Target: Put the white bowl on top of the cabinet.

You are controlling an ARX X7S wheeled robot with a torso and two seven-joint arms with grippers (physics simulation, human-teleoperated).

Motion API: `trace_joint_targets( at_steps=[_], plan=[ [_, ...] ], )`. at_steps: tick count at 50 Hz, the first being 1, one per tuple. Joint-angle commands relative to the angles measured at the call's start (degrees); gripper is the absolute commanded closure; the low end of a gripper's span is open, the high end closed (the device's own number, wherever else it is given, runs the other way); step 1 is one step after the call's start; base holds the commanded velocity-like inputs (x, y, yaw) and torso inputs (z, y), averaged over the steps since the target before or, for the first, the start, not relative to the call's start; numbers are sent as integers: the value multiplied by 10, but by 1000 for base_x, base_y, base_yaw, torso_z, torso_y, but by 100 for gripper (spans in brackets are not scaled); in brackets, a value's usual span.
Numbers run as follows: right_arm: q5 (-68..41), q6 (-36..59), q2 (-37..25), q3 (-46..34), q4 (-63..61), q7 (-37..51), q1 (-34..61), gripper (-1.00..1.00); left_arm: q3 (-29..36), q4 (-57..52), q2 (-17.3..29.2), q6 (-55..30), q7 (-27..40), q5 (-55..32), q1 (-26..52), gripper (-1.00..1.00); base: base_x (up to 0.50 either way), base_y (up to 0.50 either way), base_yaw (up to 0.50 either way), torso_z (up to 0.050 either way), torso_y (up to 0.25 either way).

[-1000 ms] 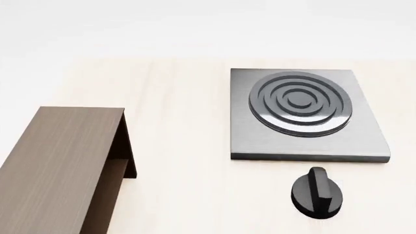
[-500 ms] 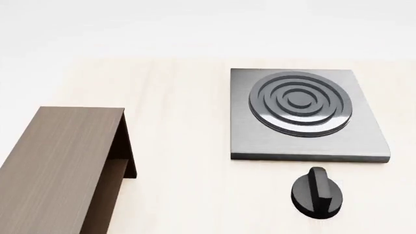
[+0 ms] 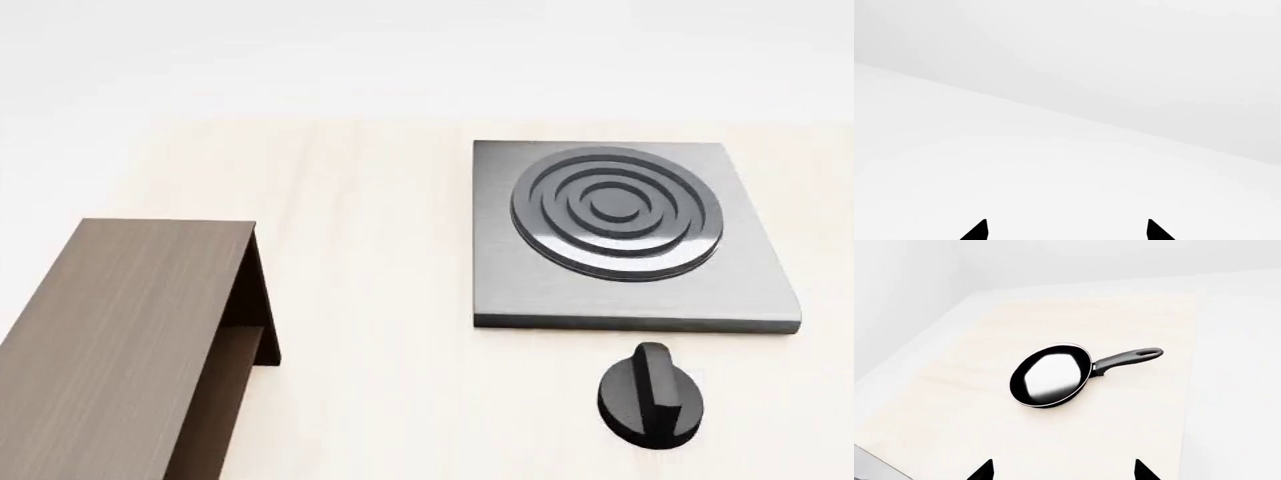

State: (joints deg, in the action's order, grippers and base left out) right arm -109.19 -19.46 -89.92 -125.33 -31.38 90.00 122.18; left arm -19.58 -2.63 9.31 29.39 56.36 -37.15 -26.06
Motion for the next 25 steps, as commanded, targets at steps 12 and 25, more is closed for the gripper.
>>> trace_joint_targets(
  at_steps=[12, 25],
  plan=[
    [4, -85, -1, -42, 16, 0, -60, -100, 2, 0, 1, 2, 2, -1, -1, -100, 0, 0, 0, 0, 0],
    [-42, -88, -1, -50, -6, 0, -77, -100, 3, 0, 3, 3, 3, -2, -2, -100, 0, 0, 0, 0, 0]
  ],
)
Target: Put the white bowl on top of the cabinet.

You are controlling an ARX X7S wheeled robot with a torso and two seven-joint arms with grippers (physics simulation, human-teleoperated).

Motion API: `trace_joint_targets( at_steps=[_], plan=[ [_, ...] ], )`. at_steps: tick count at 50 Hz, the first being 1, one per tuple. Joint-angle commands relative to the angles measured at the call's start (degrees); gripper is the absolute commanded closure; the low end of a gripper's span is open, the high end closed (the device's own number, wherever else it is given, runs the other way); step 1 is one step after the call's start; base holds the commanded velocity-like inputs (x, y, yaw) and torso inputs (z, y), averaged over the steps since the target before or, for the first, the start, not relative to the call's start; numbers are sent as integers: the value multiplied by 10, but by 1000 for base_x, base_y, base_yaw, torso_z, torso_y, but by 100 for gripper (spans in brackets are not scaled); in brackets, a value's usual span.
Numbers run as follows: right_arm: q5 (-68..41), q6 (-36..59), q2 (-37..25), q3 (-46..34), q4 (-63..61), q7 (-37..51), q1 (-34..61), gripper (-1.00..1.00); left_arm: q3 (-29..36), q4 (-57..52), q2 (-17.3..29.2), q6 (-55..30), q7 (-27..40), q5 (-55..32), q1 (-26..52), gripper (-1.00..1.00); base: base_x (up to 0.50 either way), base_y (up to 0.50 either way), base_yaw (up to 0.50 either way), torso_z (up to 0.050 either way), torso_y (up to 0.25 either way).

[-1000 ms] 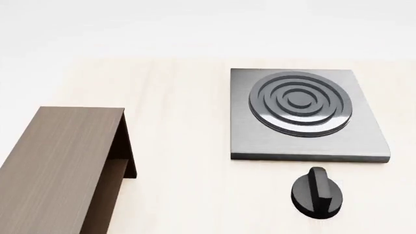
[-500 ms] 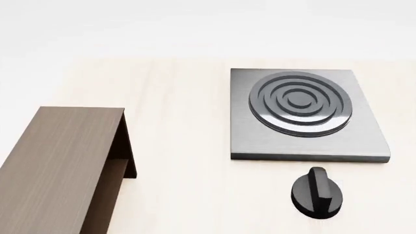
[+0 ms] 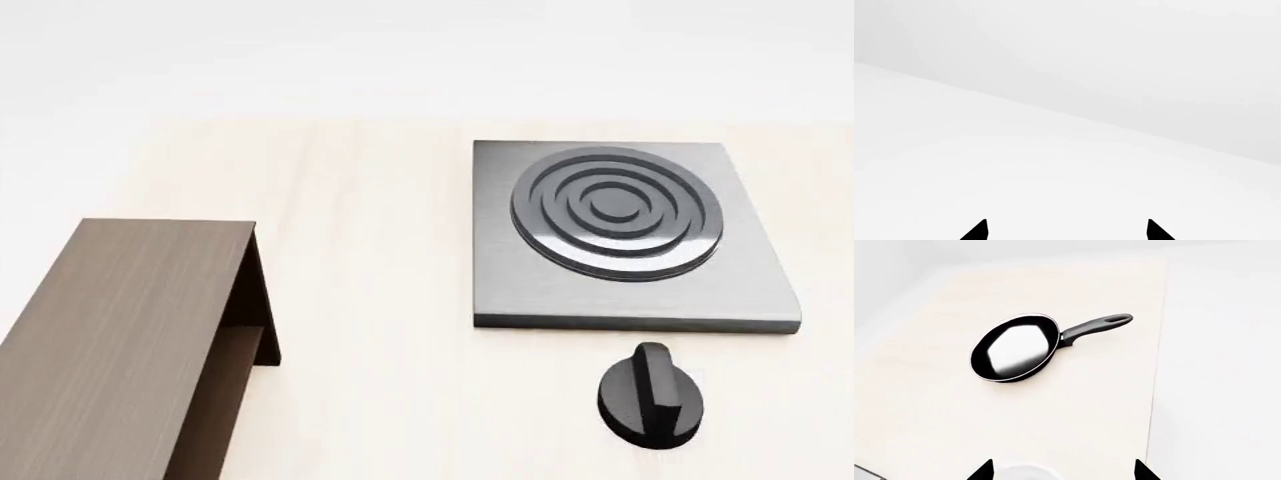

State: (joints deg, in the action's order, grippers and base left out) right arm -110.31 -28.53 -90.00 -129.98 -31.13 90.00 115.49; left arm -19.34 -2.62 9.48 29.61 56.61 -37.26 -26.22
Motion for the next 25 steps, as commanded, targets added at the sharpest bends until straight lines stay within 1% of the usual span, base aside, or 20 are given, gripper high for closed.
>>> trace_joint_targets(
  at_steps=[1, 7, 25],
  plan=[
    [-35, 9, 0, 0, -11, 0, -7, -100, 1, 0, 1, 1, 1, -1, -1, -100, 0, 0, 0, 0, 0],
    [-46, 30, 0, 8, -10, 0, -3, -100, 1, 1, 1, 2, 1, -1, -1, -100, 0, 0, 0, 0, 0],
    [-44, 11, 0, -1, -26, 0, -24, -100, 3, 3, 3, 4, 1, -3, -1, -100, 0, 0, 0, 0, 0]
  ],
)
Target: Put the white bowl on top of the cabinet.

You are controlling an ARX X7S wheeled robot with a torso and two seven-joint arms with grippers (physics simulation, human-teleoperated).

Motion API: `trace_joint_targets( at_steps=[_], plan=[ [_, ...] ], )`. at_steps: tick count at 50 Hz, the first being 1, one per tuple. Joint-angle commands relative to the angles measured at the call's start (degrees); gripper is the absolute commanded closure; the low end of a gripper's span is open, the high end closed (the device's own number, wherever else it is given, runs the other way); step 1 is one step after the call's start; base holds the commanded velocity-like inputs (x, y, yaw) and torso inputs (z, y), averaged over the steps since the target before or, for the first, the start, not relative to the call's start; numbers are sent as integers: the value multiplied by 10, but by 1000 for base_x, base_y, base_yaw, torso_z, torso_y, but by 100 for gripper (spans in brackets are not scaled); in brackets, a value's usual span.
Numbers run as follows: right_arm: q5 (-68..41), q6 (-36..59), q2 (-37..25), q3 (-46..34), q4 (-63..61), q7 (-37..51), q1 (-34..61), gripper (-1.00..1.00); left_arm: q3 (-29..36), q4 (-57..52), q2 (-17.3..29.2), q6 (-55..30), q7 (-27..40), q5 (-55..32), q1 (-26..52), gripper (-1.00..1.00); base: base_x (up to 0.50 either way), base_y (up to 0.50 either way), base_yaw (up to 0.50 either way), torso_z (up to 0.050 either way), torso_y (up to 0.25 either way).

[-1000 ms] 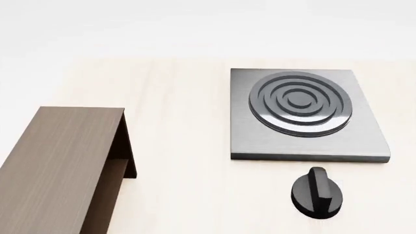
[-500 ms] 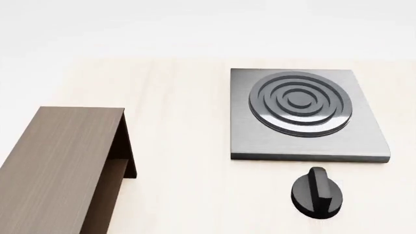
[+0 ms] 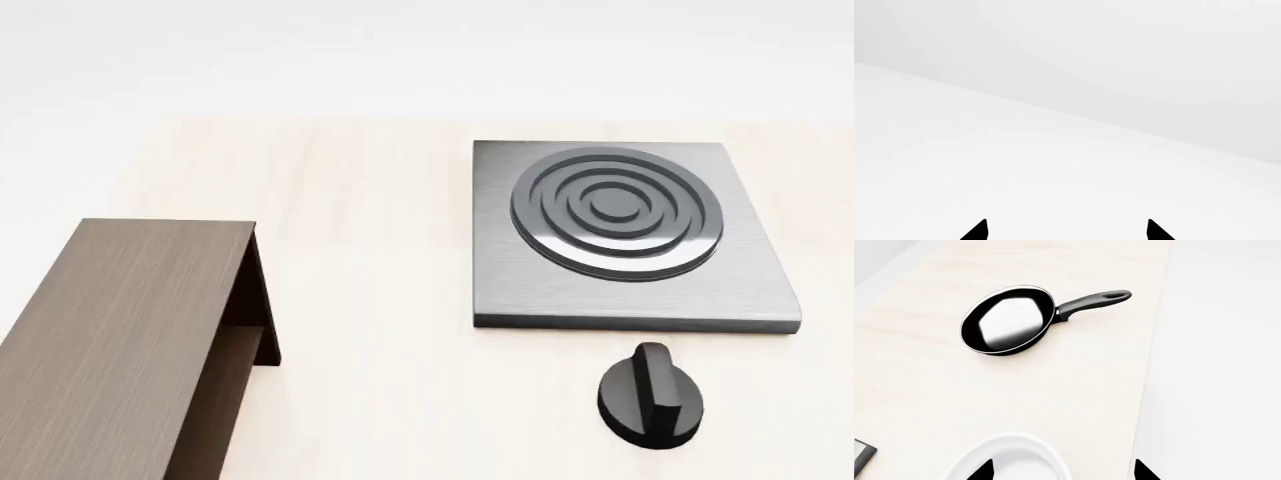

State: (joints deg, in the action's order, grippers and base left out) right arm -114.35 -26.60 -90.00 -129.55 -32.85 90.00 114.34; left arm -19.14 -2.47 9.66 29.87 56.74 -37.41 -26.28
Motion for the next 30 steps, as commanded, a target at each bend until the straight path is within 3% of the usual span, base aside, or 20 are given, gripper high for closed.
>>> trace_joint_targets(
  at_steps=[1, 30],
  plan=[
    [-3, -11, 0, -7, -10, 0, -14, -100, 1, 1, 1, 1, 0, -1, 0, -100, 0, 0, 0, 0, 0],
    [-39, 18, 0, 6, -70, 0, -10, -100, 5, 1, 4, 4, 5, 0, -2, -100, 0, 0, 0, 0, 0]
  ],
)
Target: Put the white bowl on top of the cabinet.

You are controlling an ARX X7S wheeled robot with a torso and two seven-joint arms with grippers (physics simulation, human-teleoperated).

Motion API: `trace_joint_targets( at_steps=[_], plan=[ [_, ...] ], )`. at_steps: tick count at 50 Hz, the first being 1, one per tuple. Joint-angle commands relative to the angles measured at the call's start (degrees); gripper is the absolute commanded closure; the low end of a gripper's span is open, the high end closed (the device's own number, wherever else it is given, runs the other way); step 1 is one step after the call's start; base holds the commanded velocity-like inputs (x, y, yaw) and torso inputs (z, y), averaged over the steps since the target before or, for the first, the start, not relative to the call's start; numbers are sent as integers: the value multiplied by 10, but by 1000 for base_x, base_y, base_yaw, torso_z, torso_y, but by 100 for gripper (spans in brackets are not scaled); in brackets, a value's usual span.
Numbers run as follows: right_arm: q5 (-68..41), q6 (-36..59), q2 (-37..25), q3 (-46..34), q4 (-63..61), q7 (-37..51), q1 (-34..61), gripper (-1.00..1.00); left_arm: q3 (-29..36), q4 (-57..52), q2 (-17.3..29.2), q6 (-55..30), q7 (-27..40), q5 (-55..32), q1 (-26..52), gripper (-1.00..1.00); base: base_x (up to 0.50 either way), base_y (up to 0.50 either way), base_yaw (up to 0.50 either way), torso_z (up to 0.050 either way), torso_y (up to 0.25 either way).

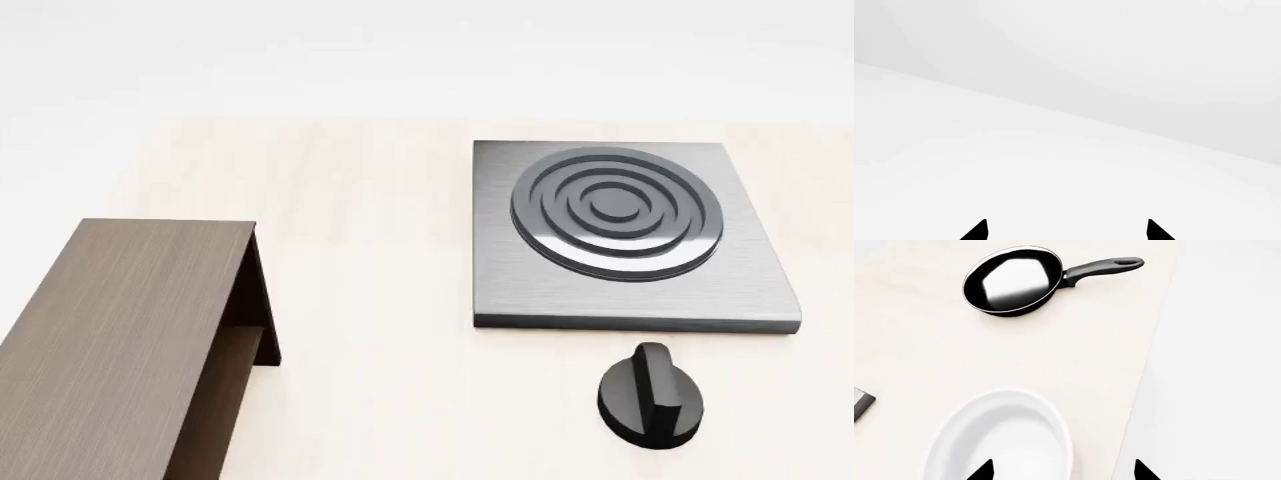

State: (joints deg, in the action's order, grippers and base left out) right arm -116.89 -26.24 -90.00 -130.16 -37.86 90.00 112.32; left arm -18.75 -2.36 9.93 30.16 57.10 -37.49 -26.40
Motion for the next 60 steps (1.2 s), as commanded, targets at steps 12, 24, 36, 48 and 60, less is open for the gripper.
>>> trace_joint_targets(
  at_steps=[12, 24, 36, 48, 60],
  plan=[
    [-15, 22, 3, 19, -28, 0, 26, -100, 2, 1, 2, 1, 3, 0, 0, -100, 0, 0, 0, 0, 0],
    [-8, 3, 27, 11, -15, -24, 17, -100, 3, 0, 4, 2, 4, 0, -1, -100, 0, 0, 0, 0, 0],
    [0, -6, 39, 5, -1, -36, 2, -100, 5, 0, 4, 2, 5, -1, -1, -100, 0, 0, 0, 0, 0],
    [4, -15, 45, 1, 8, -41, -9, -100, 6, 0, 5, 2, 6, 0, 0, -100, 0, 0, 0, 0, 0],
    [25, -40, 72, -9, 27, -60, -34, -100, 7, 1, 6, 3, 5, -1, 1, -100, 0, 0, 0, 0, 0]
  ],
)
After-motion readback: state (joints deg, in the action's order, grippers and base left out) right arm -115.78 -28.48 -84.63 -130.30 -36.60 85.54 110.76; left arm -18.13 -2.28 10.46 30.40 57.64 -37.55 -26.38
